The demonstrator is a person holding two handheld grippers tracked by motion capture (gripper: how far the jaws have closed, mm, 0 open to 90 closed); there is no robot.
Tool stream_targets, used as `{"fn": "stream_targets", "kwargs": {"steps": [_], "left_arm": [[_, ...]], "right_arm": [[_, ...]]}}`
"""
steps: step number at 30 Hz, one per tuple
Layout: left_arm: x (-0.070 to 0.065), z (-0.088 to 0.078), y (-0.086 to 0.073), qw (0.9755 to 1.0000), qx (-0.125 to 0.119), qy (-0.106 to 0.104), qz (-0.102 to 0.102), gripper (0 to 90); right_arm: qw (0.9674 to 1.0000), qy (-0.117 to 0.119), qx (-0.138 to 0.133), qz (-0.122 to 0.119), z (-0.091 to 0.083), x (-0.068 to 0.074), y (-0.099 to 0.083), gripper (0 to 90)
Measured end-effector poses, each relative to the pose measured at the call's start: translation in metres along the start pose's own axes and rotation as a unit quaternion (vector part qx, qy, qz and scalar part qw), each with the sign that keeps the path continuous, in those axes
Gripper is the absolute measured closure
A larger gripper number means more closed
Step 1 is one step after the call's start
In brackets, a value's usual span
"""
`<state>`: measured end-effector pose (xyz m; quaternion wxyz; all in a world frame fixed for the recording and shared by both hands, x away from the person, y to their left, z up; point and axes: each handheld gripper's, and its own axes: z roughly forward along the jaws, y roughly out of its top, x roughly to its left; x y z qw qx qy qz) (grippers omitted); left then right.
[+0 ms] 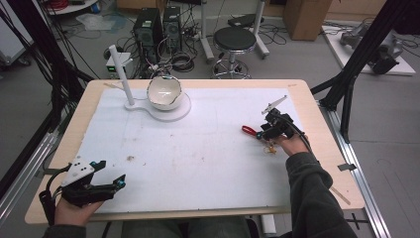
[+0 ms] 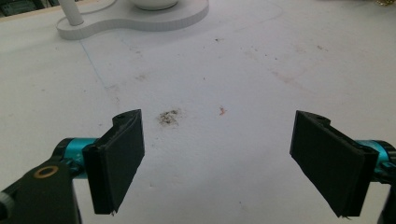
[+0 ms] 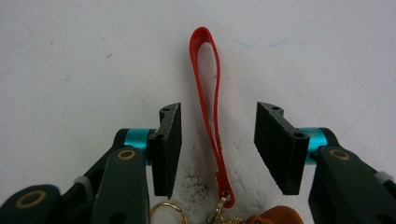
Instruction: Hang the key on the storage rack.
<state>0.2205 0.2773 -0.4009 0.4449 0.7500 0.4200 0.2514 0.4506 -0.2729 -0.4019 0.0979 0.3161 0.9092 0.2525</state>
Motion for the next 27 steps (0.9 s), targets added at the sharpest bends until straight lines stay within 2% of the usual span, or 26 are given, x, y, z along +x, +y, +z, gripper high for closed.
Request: {"fn": "stream_targets", "kwargs": {"steps": [3,7,18,27], "left_arm": [[0.000,0.000,0.000,1.0000,0.000,0.000,0.000,18.2],[0.001,0.000,0.000,1.0000,0.000,-0.001,-0.001,18.2],[0.001,0.000,0.000,1.0000,0.001,-0.001,-0.001,18.2],[0.001,0.000,0.000,1.0000,0.000,-0.002,-0.001,18.2]], "right_arm": [[1.0000,0.000,0.007,-0.001,0.002,0.000,0.000,53.6],[0.9997,-0.003,0.021,-0.015,0.006,0.002,0.001,57.5],[0.9987,-0.004,0.037,-0.035,0.012,0.004,0.002,66.9],[0.9977,-0.007,0.052,-0.042,0.015,0.005,0.002,72.0]]}}
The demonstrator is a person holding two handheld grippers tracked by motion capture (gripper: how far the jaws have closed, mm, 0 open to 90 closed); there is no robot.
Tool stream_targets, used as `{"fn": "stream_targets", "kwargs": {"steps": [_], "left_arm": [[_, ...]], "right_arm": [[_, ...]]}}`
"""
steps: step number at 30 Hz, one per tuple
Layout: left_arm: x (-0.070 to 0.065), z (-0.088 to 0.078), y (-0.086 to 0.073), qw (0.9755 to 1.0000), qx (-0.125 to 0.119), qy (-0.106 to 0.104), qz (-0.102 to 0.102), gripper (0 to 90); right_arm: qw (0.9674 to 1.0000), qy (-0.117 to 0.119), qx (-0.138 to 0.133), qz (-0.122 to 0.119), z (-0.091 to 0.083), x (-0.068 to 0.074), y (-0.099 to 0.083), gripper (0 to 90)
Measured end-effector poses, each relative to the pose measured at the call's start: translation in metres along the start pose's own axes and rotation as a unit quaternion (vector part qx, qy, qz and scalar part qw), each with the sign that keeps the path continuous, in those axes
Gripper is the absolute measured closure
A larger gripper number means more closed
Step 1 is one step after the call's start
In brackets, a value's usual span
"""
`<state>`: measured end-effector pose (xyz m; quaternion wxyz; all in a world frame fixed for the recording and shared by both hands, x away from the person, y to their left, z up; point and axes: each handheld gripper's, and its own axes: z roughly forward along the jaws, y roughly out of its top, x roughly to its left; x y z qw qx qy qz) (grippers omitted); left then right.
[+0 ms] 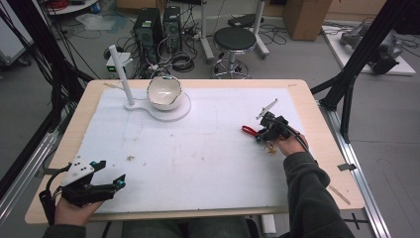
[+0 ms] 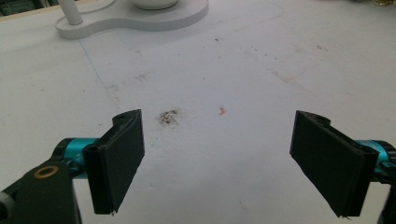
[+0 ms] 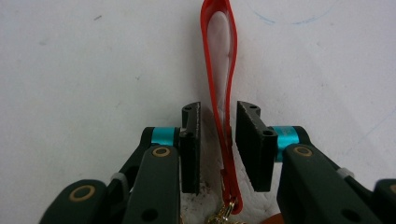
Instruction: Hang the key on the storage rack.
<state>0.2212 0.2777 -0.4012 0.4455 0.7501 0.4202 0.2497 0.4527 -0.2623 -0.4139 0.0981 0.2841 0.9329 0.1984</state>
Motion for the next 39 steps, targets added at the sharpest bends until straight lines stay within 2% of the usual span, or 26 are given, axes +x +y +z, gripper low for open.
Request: {"fn": "stream_targets", "kwargs": {"steps": [6,10,14,25,31,35,39], "left_arm": [[0.000,0.000,0.000,1.0000,0.000,-0.001,0.000,18.1],[0.000,0.000,0.000,1.0000,-0.001,-0.001,0.000,18.2],[-0.001,0.000,0.000,1.0000,-0.001,-0.001,-0.001,18.2],[0.000,0.000,0.000,1.0000,0.000,-0.001,0.002,18.2],[0.000,0.000,0.001,1.0000,0.000,-0.001,0.003,18.2],[-0.001,0.000,0.001,1.0000,0.000,-0.001,0.003,18.2],[-0.001,0.000,0.001,1.0000,-0.002,-0.001,0.002,18.2]], "right_arm": [[0.9999,0.009,0.001,0.005,0.001,-0.001,0.000,76.7],[0.9999,0.014,-0.002,0.001,0.001,-0.003,0.000,79.8],[0.9998,0.019,-0.002,0.011,0.001,-0.003,-0.001,83.7],[0.9995,0.020,-0.006,0.023,0.000,-0.005,-0.001,85.7],[0.9987,0.024,-0.024,0.039,-0.007,-0.005,-0.001,85.9],[0.9982,0.024,-0.036,0.041,-0.012,-0.003,-0.001,85.9],[0.9972,0.023,-0.061,0.035,-0.019,0.000,0.001,85.9]]}}
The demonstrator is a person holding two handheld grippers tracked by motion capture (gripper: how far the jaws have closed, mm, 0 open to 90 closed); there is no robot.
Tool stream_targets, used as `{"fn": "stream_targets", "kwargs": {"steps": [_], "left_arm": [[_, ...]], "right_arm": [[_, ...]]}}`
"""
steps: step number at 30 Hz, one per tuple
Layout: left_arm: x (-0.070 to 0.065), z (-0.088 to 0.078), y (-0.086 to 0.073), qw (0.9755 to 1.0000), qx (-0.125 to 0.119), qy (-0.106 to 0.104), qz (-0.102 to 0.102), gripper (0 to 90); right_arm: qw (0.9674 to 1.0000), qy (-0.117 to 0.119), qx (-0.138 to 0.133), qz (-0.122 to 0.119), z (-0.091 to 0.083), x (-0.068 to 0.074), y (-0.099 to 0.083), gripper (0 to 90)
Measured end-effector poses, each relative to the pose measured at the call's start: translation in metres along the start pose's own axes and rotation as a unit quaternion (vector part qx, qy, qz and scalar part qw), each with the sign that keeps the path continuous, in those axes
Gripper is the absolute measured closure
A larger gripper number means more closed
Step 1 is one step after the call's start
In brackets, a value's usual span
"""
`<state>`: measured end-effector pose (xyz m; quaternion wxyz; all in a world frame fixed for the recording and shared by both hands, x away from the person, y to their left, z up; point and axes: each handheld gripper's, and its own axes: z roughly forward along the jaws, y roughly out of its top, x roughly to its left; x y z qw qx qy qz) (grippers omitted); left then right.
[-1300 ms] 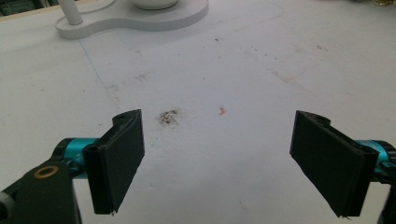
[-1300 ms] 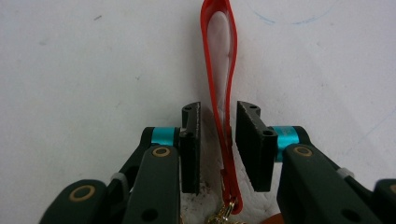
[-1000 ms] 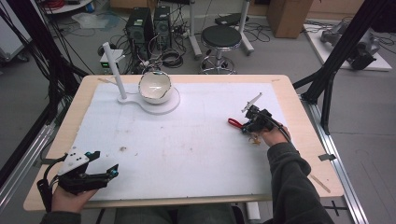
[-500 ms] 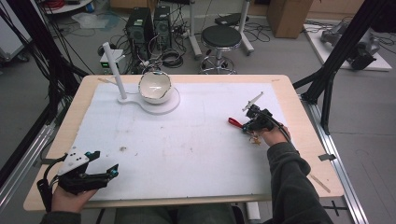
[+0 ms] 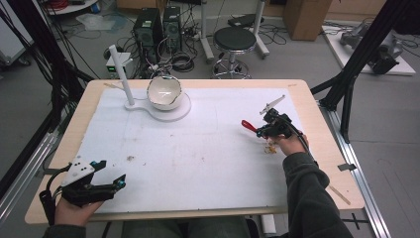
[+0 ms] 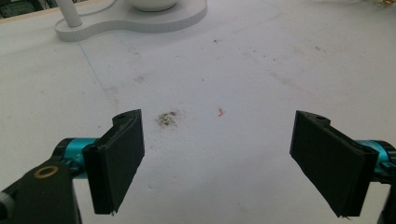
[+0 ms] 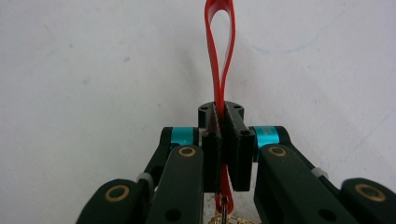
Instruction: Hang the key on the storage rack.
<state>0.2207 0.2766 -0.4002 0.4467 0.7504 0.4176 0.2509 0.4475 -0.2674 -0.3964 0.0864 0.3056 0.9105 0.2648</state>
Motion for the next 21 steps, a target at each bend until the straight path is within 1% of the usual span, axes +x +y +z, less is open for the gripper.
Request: {"fn": "stream_targets", "kwargs": {"steps": [1,4,5,6,7,8,10,12,13,15,19,21], "left_arm": [[0.000,0.000,0.000,1.0000,0.000,0.000,0.000,18.2],[0.000,0.000,0.000,1.0000,0.000,-0.001,0.001,18.2],[0.000,0.000,0.000,1.0000,0.000,-0.001,0.001,18.2],[-0.001,0.000,0.000,1.0000,0.000,-0.001,0.001,18.2],[-0.001,0.000,0.000,1.0000,0.001,-0.001,0.001,18.2],[-0.001,0.000,0.000,1.0000,0.000,0.000,0.001,18.2],[-0.001,0.000,0.000,1.0000,0.000,0.000,0.001,18.2],[-0.001,0.000,0.000,1.0000,0.000,0.000,0.001,18.2],[0.000,0.000,0.000,1.0000,0.001,0.000,0.002,18.2],[0.000,0.000,0.000,1.0000,0.000,0.000,0.002,18.2],[-0.001,0.000,0.000,1.0000,0.000,0.000,0.001,18.2],[-0.001,0.000,0.000,1.0000,0.000,-0.001,0.001,18.2]], "right_arm": [[1.0000,-0.002,-0.006,0.004,-0.002,0.001,0.000,85.9],[0.9998,0.000,-0.017,0.006,-0.007,0.005,0.002,86.0],[0.9996,0.001,-0.028,0.005,-0.011,0.006,0.003,86.0],[0.9996,0.001,-0.028,0.005,-0.011,0.006,0.003,86.0],[0.9994,0.002,-0.035,0.007,-0.013,0.008,0.003,86.0],[0.9989,0.003,-0.047,0.007,-0.018,0.010,0.004,86.0],[0.9986,0.003,-0.052,0.007,-0.019,0.012,0.004,86.0],[0.9980,0.004,-0.062,0.008,-0.023,0.014,0.005,86.0],[0.9972,0.007,-0.074,0.008,-0.027,0.016,0.006,86.1],[0.9965,0.008,-0.083,0.008,-0.030,0.019,0.007,86.2],[0.9960,0.006,-0.089,0.003,-0.033,0.023,0.009,86.3],[0.9956,0.009,-0.094,0.005,-0.034,0.025,0.010,86.3]]}}
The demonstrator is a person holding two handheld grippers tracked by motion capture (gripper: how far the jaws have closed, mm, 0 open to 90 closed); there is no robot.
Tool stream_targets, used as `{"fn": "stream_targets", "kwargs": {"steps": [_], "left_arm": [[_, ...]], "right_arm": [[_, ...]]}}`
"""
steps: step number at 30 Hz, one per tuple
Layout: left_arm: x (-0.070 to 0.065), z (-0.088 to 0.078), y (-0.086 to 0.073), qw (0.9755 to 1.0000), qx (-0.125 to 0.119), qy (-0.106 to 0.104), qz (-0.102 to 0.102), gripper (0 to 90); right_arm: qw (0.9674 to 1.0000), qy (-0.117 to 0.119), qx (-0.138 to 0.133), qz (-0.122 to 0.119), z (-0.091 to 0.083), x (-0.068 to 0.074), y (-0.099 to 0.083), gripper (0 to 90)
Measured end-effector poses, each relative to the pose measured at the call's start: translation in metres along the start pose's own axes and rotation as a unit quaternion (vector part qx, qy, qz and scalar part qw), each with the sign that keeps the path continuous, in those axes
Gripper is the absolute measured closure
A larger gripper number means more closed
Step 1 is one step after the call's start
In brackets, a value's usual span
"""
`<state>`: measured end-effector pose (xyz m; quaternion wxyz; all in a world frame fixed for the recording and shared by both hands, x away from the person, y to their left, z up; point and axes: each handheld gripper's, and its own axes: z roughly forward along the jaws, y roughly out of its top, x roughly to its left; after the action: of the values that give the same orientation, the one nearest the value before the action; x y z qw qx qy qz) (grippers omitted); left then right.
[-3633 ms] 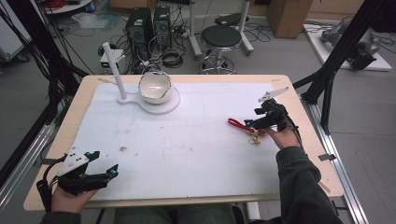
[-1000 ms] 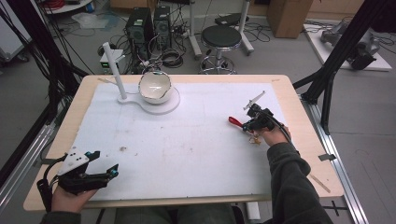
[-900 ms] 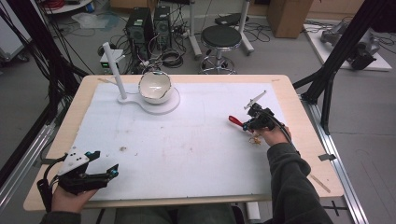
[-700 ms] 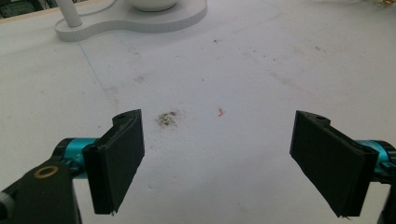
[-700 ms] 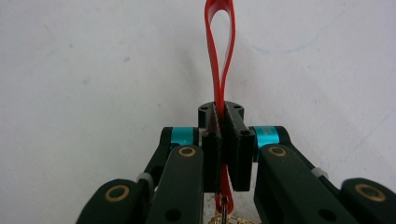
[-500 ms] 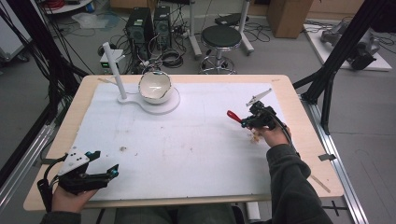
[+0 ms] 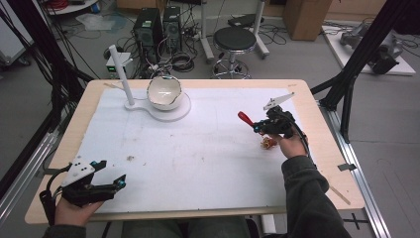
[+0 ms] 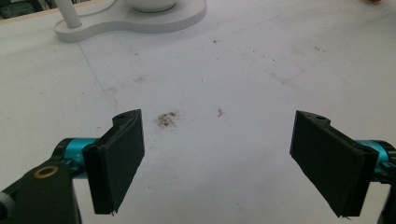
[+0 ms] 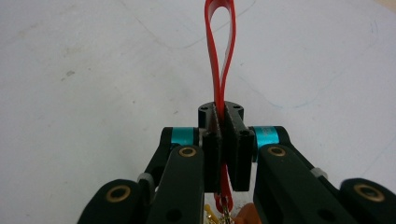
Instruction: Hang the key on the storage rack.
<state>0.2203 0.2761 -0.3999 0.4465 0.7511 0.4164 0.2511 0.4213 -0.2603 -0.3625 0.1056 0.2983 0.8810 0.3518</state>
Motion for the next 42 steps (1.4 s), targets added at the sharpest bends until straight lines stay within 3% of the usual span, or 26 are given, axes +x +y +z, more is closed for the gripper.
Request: {"fn": "stream_targets", "kwargs": {"steps": [6,25,37,42], "left_arm": [[0.000,0.000,0.000,1.0000,-0.001,0.001,0.000,18.2],[0.001,-0.001,0.000,1.0000,-0.002,0.001,-0.001,18.2],[0.001,-0.001,0.000,1.0000,-0.001,0.002,0.000,18.2],[0.001,0.000,0.000,1.0000,-0.002,0.001,-0.001,18.2]], "right_arm": [[0.9995,0.004,-0.032,0.002,-0.009,0.005,0.005,86.4],[0.9970,0.021,-0.069,-0.028,-0.017,0.034,0.047,86.5],[0.9938,0.037,-0.094,-0.045,-0.005,0.062,0.085,86.4],[0.9921,0.044,-0.111,-0.039,0.001,0.071,0.095,86.4]]}}
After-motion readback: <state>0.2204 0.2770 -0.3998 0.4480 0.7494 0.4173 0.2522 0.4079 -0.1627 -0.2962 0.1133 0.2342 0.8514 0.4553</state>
